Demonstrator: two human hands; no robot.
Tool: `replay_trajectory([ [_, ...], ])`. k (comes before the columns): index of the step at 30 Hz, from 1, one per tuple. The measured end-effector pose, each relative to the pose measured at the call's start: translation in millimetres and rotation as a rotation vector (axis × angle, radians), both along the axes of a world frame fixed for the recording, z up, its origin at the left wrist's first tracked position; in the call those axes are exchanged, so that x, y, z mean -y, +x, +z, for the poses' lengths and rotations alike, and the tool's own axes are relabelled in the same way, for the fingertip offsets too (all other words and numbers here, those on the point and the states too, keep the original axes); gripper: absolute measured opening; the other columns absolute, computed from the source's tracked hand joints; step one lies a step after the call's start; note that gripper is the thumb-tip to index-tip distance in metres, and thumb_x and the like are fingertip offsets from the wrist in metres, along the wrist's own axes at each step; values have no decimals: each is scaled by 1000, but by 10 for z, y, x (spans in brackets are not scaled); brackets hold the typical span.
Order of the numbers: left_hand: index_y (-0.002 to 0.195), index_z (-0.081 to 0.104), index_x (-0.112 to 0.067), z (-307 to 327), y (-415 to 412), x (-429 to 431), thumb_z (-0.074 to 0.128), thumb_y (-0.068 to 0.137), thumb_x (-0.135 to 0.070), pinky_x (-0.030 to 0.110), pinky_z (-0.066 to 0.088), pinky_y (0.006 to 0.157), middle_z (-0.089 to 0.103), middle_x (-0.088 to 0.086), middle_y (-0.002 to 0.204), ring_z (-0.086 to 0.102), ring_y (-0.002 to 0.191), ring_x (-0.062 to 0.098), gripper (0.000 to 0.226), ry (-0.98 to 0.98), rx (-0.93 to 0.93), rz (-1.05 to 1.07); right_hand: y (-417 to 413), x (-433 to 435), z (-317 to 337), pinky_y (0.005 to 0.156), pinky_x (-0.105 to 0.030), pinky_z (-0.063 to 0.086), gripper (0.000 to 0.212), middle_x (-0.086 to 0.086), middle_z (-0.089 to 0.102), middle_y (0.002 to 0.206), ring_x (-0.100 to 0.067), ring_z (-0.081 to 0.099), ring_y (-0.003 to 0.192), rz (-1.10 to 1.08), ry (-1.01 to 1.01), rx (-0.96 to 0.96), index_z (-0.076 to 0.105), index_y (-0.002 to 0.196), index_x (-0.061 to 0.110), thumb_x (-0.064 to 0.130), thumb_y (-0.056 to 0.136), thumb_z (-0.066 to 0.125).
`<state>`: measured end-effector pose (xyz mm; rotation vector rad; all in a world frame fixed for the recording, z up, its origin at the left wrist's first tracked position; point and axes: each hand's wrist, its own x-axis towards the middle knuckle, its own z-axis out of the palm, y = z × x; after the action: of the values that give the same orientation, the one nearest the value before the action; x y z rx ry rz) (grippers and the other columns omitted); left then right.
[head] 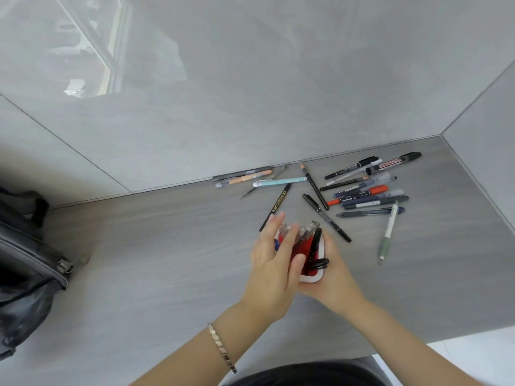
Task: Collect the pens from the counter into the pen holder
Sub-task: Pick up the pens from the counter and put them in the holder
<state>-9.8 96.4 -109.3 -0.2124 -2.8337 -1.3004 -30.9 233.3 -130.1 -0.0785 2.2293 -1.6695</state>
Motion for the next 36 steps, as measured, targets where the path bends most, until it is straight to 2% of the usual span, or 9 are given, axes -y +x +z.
replay_trajectory([
  [4,138,11,-45,157,-208,49,17,93,-47,27,14,117,15,-16,150,12,141,2,46,226,-59,-98,-69,-34,37,80,-28,57,70,5,68,101,-9,67,95,-21,-7,-12,51,109,25,11,53,90],
  [7,132,34,-31,119,-500,195,35,94,-33,14,28,107,40,-14,136,35,127,-7,37,321,54,172,-126,-83,62,78,-12,52,75,22,66,103,3,65,96,-87,-27,-24,50,113,29,8,52,90],
  [10,121,47,-13,-186,-869,322,57,86,-26,31,42,94,50,6,126,50,115,19,38,48,381,371,-226,-135,76,67,-7,52,67,22,70,94,5,68,86,-113,-58,-19,53,104,28,0,54,88],
  [14,108,53,-10,-498,-1056,427,61,83,-27,41,46,87,51,13,116,48,111,30,32,-217,525,270,-313,-164,23,71,-10,53,73,8,68,104,-3,67,94,-100,-60,-5,52,113,21,4,52,89],
  [18,102,55,-8,-421,-1034,424,51,90,-21,39,46,81,57,15,110,52,103,30,19,-251,471,229,-323,-173,-29,72,-10,53,77,12,64,106,-2,65,97,-104,-45,0,49,111,30,8,51,91],
  [20,94,56,-16,-206,-960,465,53,89,-18,32,45,73,64,8,94,57,87,25,6,-56,400,318,-328,-172,-55,72,-13,54,75,15,65,104,-3,66,96,-101,-60,5,49,108,32,6,51,90],
  [24,73,58,-39,469,-692,606,61,84,-14,21,47,65,63,-15,65,58,67,10,28,354,152,414,-338,-170,-79,79,-26,57,81,6,64,114,-12,66,102,-93,-104,28,47,116,28,13,50,91],
  [31,80,63,-39,817,-336,387,55,77,-28,19,54,74,69,-13,83,66,83,10,15,668,-56,219,-324,-154,-47,76,-31,59,79,5,66,111,-14,67,99,-97,-128,11,48,111,36,24,46,89],
  [36,94,56,-42,372,-383,78,58,81,-24,13,49,73,67,-20,88,62,82,1,23,351,-45,119,-328,-171,-56,80,-22,56,80,5,66,110,-10,68,99,-95,-83,-26,49,115,27,19,47,90],
])
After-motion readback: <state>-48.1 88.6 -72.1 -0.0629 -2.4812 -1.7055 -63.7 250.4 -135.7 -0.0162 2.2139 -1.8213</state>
